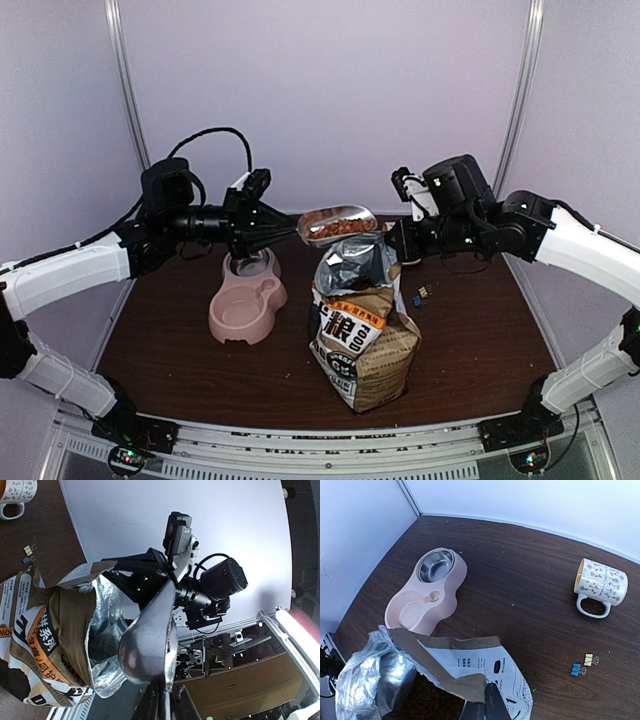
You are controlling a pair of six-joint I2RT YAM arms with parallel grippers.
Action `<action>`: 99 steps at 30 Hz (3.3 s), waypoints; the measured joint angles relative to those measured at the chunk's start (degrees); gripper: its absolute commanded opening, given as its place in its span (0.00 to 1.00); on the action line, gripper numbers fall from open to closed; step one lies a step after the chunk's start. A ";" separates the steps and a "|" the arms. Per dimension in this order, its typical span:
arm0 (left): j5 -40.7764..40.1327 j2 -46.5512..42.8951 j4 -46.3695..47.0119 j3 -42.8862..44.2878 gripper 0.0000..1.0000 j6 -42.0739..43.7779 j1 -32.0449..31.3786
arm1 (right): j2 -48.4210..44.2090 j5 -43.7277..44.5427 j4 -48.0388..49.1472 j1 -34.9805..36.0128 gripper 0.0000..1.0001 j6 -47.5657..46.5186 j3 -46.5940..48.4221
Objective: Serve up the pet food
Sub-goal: Place the pet food in the pet food bowl.
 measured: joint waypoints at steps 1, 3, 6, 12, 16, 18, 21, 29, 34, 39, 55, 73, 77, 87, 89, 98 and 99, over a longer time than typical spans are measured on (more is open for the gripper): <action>0.02 0.00 0.28 -0.09 0.00 -0.24 0.00 | 0.00 0.02 -0.02 0.00 0.00 0.00 0.00; 0.13 0.00 1.20 -0.31 0.00 -0.79 0.00 | 0.00 0.17 -0.07 0.00 0.00 0.00 0.00; 0.22 -0.11 1.70 -0.39 0.00 -1.22 0.00 | 0.00 0.31 -0.11 0.00 0.00 -0.02 0.00; 0.15 -1.68 1.92 -0.66 0.00 -2.40 1.66 | -0.02 0.37 -0.15 0.00 0.00 -0.02 0.00; -0.50 -4.37 1.18 -2.01 0.00 -2.73 5.44 | -0.02 0.66 -0.22 0.00 0.00 -0.04 0.00; -1.07 -5.88 0.66 -3.08 0.00 -2.71 7.65 | -0.13 0.74 -0.33 0.00 0.00 -0.02 0.00; -1.90 -8.46 -1.55 -5.42 0.00 -2.40 11.56 | -0.39 0.94 -0.57 0.00 0.00 -0.04 0.00; -4.55 -14.36 -6.43 -15.96 0.00 1.42 23.34 | -0.46 1.07 -0.68 0.00 0.00 -0.04 0.00; -4.76 -15.72 -8.02 -22.32 0.00 4.68 27.43 | -0.46 1.07 -0.68 0.00 0.00 -0.04 0.00; -4.52 -16.96 -10.29 -27.26 0.00 9.92 31.28 | -0.46 1.07 -0.68 0.00 0.00 -0.04 0.00; -6.29 -16.70 -30.21 -30.03 0.00 31.45 36.52 | -0.46 1.07 -0.72 0.00 0.00 -0.04 0.00; -11.96 -13.90 -43.56 -23.39 0.00 44.06 36.68 | -0.46 1.11 -0.74 0.00 0.00 -0.07 0.00; -12.85 -13.05 -45.27 -22.53 0.00 45.64 36.68 | -0.44 1.14 -0.76 0.00 0.00 -0.07 0.00; -13.18 -11.91 -47.06 -20.55 0.00 47.71 36.70 | -0.20 1.14 -0.76 0.00 0.00 -0.26 0.11; -13.18 -11.80 -47.36 -20.24 0.00 48.04 36.68 | -0.20 1.14 -0.76 0.00 0.00 -0.28 0.11; -14.14 -11.63 -49.51 -18.34 0.00 49.83 36.68 | 0.13 1.14 -1.01 0.00 0.00 -0.46 0.52; -14.23 -11.63 -49.64 -18.25 0.00 49.96 36.68 | 0.13 1.14 -1.01 -0.02 0.00 -0.46 0.52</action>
